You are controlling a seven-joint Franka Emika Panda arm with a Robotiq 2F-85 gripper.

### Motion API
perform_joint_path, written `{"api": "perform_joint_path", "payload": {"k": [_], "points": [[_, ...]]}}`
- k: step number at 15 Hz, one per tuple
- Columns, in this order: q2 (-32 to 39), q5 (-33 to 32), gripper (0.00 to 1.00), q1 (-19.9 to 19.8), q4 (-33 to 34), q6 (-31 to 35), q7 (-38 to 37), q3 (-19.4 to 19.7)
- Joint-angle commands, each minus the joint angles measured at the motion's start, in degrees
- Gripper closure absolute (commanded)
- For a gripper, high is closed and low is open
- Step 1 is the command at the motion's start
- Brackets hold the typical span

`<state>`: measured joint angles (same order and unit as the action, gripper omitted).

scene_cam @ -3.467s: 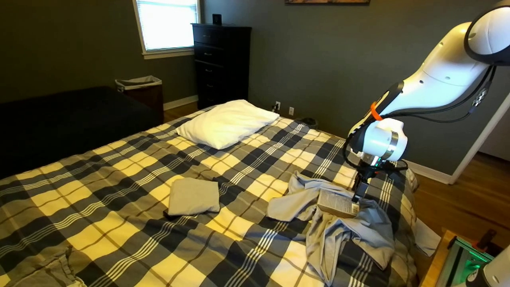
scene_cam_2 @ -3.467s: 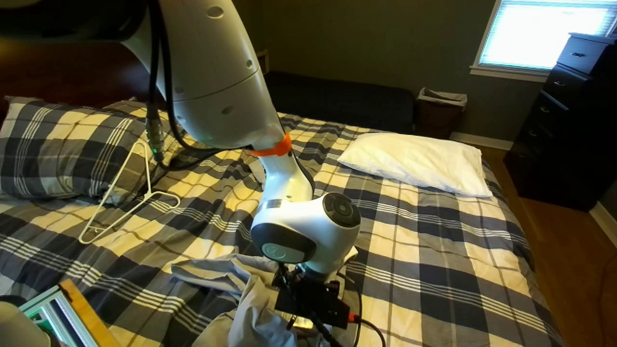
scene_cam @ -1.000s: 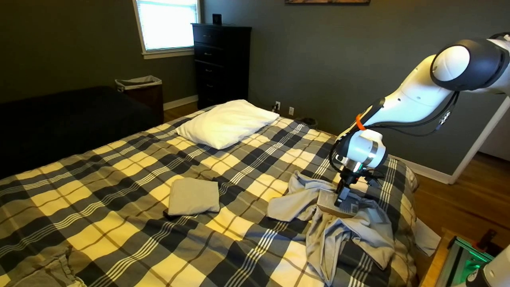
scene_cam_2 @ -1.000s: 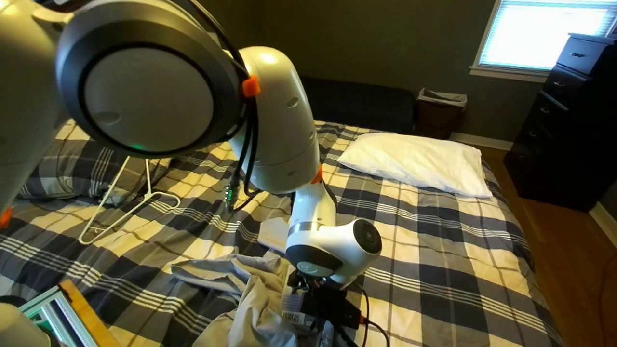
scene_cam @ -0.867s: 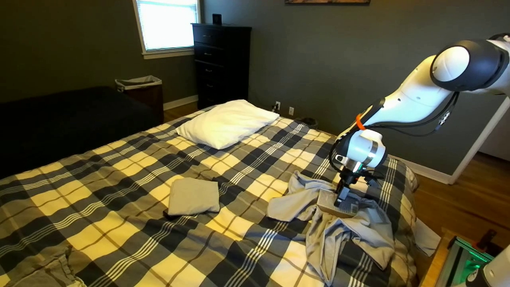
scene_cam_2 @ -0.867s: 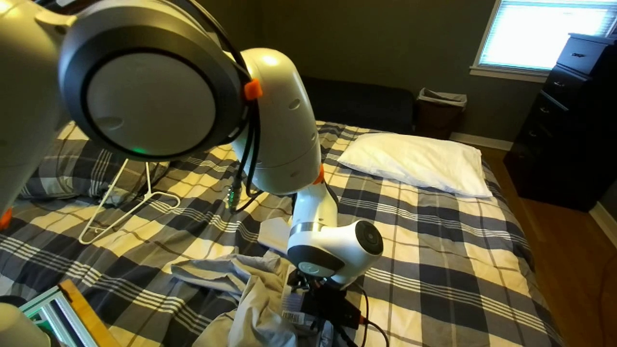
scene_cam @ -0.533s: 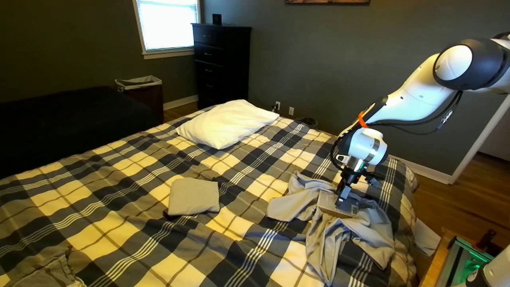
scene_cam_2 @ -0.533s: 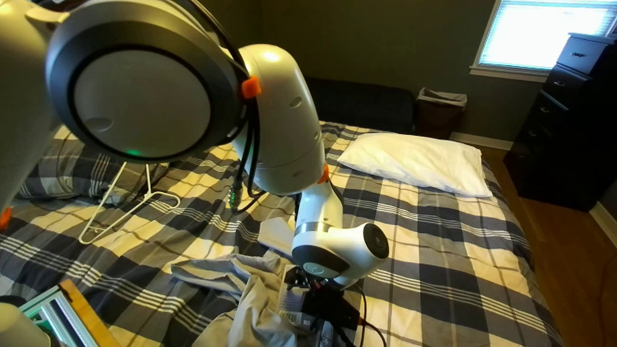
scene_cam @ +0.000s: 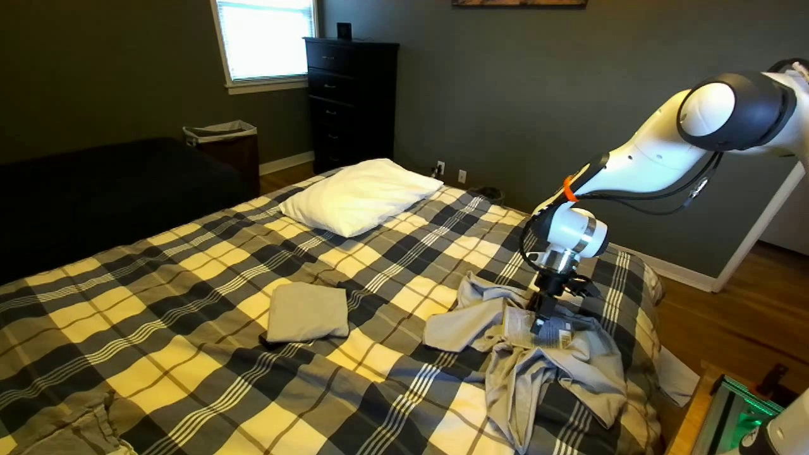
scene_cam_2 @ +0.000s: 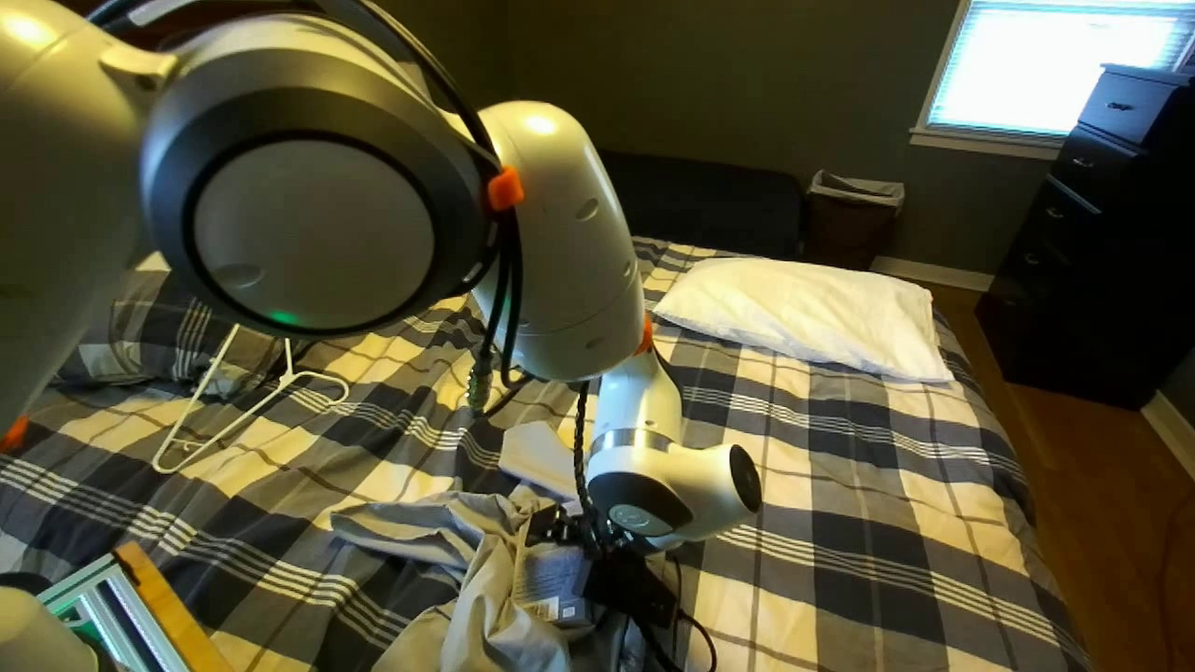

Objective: Remove the book from the grey cloth and put it on the bed

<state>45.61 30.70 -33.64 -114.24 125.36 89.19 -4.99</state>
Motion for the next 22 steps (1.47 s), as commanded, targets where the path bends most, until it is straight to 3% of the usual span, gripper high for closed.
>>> {"api": "perform_joint_path", "payload": {"k": [1,2,3,12,18,22], "points": [[2.66,-1.84,0.00,3.52,2.57,-0.93,-3.38,2.72],[2.22,-1.95,0.05,4.16,2.02,-0.49,-3.59,3.09],[1.31,-2.19,0.25,4.84,1.19,0.12,-3.66,3.46],[-10.78,-4.94,0.92,7.71,-9.21,3.83,0.41,4.58],[-20.36,-3.43,0.92,7.98,-17.92,9.77,5.09,4.92],[-30.30,6.97,0.92,5.29,-24.39,17.29,12.83,2.61]]}}
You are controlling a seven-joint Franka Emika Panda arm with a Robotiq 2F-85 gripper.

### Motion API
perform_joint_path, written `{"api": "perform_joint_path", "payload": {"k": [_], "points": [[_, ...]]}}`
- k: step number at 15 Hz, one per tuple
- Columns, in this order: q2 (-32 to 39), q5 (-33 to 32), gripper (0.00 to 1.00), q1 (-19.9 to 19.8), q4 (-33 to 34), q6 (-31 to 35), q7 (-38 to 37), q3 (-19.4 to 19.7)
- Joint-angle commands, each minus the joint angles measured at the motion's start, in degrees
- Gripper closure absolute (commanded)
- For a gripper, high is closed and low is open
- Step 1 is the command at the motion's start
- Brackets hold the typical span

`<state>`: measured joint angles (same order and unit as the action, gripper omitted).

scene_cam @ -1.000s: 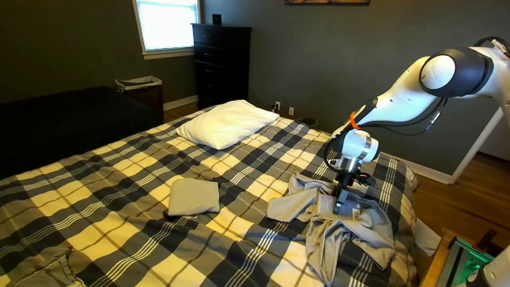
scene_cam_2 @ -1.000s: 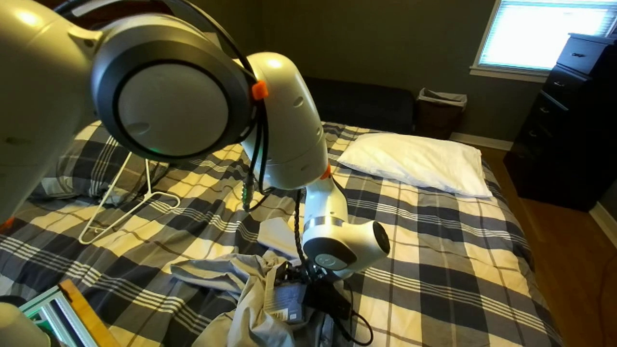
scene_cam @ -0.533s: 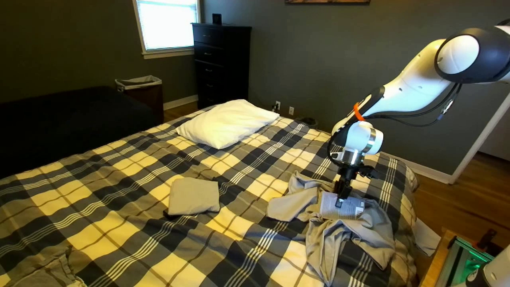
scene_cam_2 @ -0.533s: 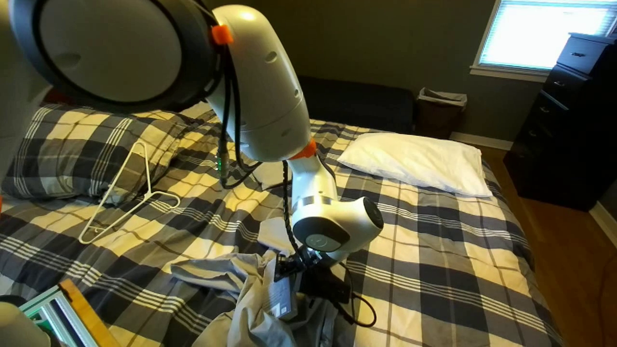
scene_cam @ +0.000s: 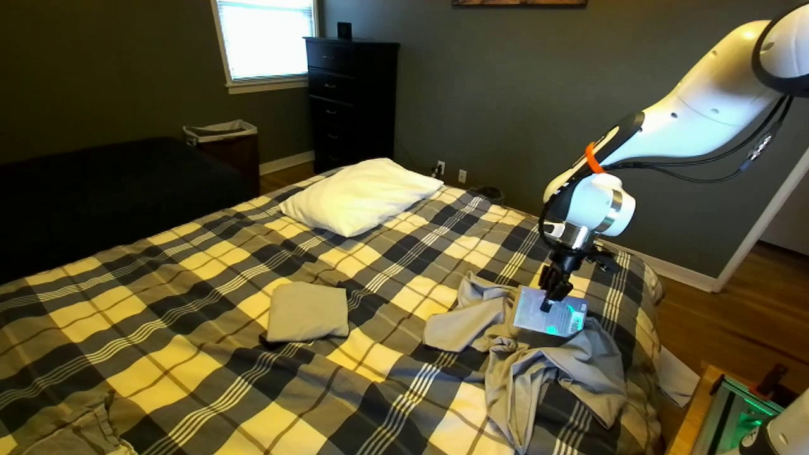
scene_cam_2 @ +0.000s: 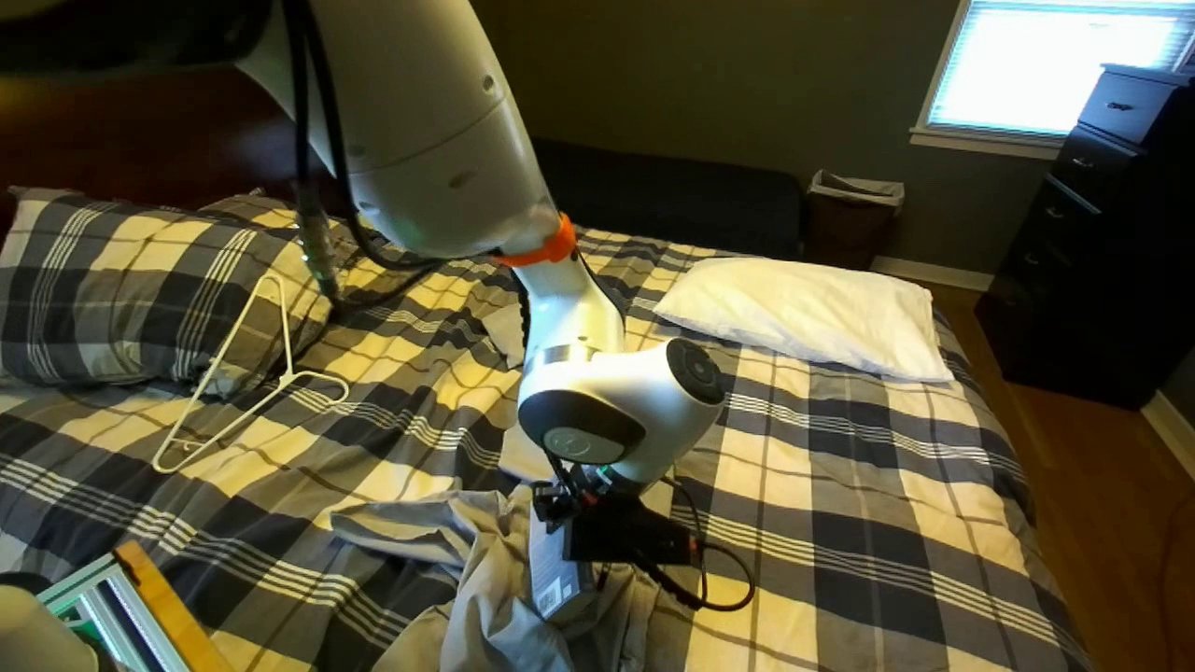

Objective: Remove the book from the grey cloth and put it on the bed

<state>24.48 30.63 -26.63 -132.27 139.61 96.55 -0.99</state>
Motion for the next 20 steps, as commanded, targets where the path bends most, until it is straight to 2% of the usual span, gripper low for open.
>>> {"api": "perform_joint_path", "payload": {"k": [1,3,4,5,8,9,11,13,16,20], "points": [[-11.31,10.93,0.92,-1.65,-6.83,2.68,7.51,-1.30],[-14.27,19.04,0.92,-0.25,-6.90,2.06,13.27,-0.09],[-9.71,14.14,0.92,2.67,-4.06,1.19,9.05,2.92],[-11.19,15.07,0.69,3.28,-4.34,1.05,9.81,3.60],[-10.67,14.87,0.69,4.34,-4.36,1.12,9.61,4.53],[-9.63,17.13,0.92,4.56,-3.51,1.89,7.81,4.10],[-8.93,25.05,0.92,5.56,-0.09,0.20,5.14,2.62],[-9.53,29.06,0.92,8.46,2.60,0.57,2.65,2.11],[-9.32,27.18,0.92,13.02,7.40,-2.57,-0.61,1.39],[-6.14,27.97,0.92,16.64,14.32,-14.17,0.23,-0.63]]}}
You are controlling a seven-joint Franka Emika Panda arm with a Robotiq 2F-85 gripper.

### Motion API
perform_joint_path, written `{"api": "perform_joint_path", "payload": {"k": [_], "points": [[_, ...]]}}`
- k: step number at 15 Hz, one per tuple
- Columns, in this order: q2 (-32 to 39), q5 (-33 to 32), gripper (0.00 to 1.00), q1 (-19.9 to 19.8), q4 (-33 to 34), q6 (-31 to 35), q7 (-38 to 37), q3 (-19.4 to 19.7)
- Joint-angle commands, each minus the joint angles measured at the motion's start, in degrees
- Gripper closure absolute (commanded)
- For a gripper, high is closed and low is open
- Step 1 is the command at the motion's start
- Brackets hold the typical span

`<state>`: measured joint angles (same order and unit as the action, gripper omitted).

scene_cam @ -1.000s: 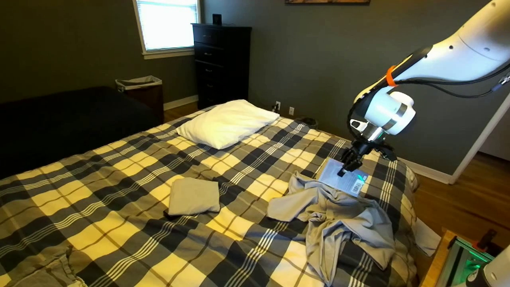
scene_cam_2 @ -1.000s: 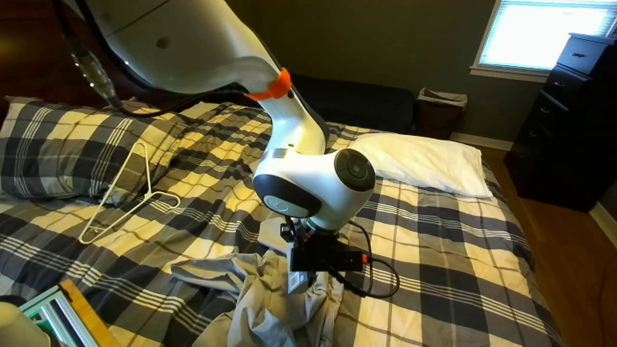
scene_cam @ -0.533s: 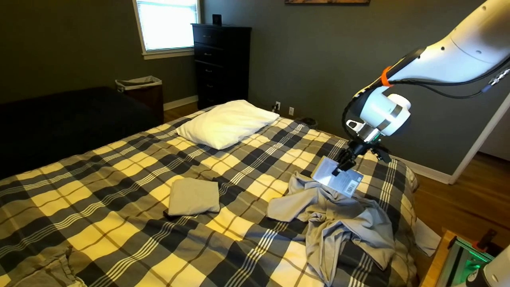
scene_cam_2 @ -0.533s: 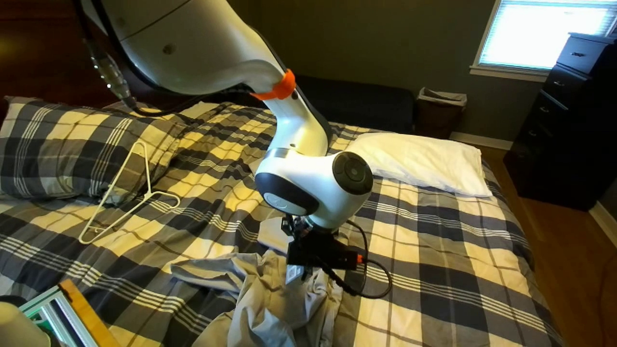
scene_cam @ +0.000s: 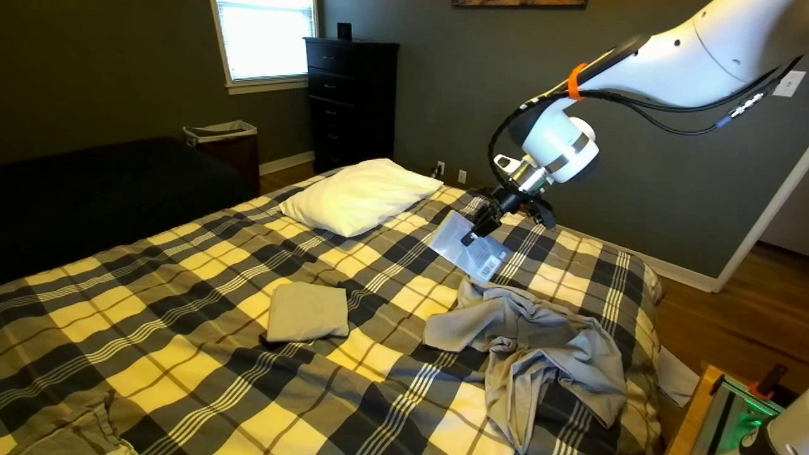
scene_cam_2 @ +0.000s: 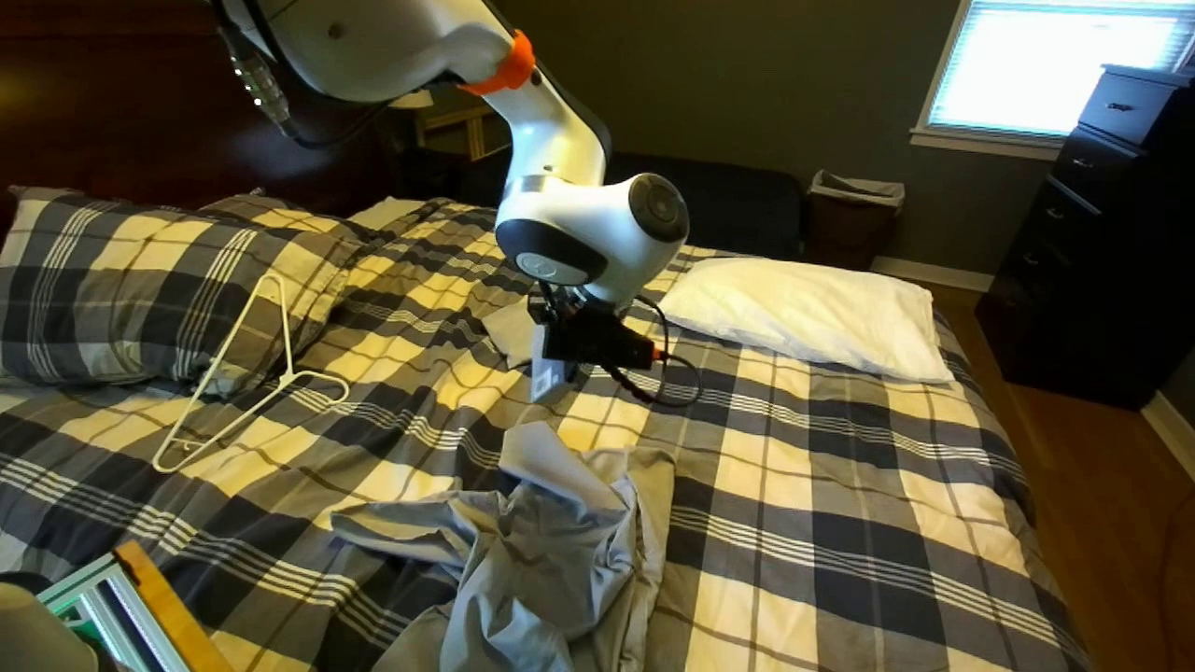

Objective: Remove the book from the grey cloth and put it on the bed

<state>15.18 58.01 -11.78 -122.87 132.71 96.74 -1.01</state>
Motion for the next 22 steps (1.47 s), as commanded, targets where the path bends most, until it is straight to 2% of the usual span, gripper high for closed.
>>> {"api": "perform_joint_path", "payload": {"k": [1,3,4,5,9,10,12,14,19,20,21,22], "points": [[4.05,0.57,0.92,2.62,6.21,-10.26,-0.02,-1.07],[5.84,-1.76,0.92,4.15,8.47,-15.60,0.72,-1.47],[6.10,-3.92,0.92,5.10,8.80,-14.56,1.82,-1.02],[3.97,-1.26,0.69,4.96,6.33,-13.00,0.53,-0.72],[5.81,-3.08,0.69,5.69,7.80,-12.99,1.35,-1.03],[5.84,-3.16,0.92,5.63,7.86,-12.99,1.44,-0.97],[9.32,3.35,0.92,5.09,11.39,-15.83,-0.99,-2.49],[14.33,5.68,0.92,6.82,16.59,-19.34,-4.49,-3.93],[25.88,3.54,0.92,14.03,28.11,-23.99,-18.44,-7.44],[27.53,2.57,0.92,16.06,29.62,-23.19,-22.52,-7.60],[28.42,1.58,0.92,18.65,30.36,-19.35,-26.95,-7.08],[29.81,0.25,0.92,20.08,31.91,-19.14,-30.92,-7.09]]}}
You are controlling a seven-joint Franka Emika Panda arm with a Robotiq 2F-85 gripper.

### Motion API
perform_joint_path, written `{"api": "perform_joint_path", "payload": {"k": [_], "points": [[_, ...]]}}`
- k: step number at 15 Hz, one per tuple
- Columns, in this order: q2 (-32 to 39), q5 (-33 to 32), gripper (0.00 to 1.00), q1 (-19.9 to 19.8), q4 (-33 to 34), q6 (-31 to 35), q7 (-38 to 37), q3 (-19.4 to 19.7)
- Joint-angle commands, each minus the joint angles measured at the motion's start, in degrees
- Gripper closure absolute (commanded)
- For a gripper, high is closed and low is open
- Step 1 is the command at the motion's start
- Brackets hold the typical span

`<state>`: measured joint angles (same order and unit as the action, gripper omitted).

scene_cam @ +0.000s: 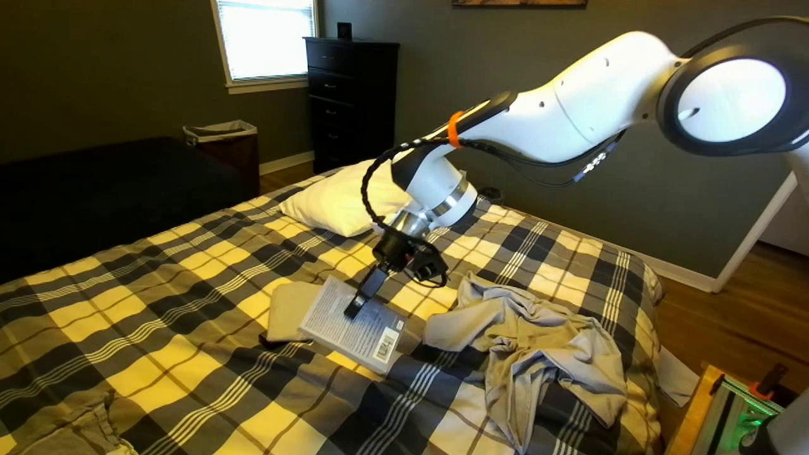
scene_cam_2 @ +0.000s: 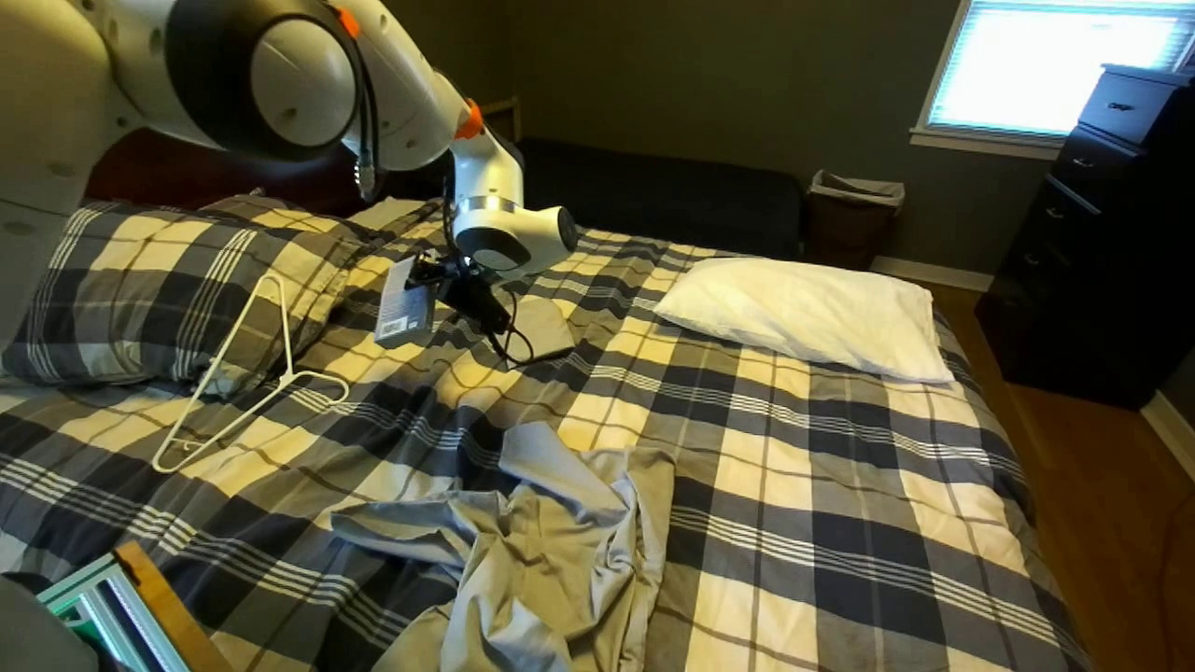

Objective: Remove the book from the grey cloth and put it on the bed

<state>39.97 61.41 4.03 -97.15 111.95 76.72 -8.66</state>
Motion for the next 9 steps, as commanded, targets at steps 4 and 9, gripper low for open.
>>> {"api": "perform_joint_path", "payload": {"k": [4,9], "points": [[8.94,-6.67,0.92,11.05,11.48,2.33,-27.14,2.24],[14.43,-14.24,0.92,14.56,18.39,2.37,-47.45,0.34]]}}
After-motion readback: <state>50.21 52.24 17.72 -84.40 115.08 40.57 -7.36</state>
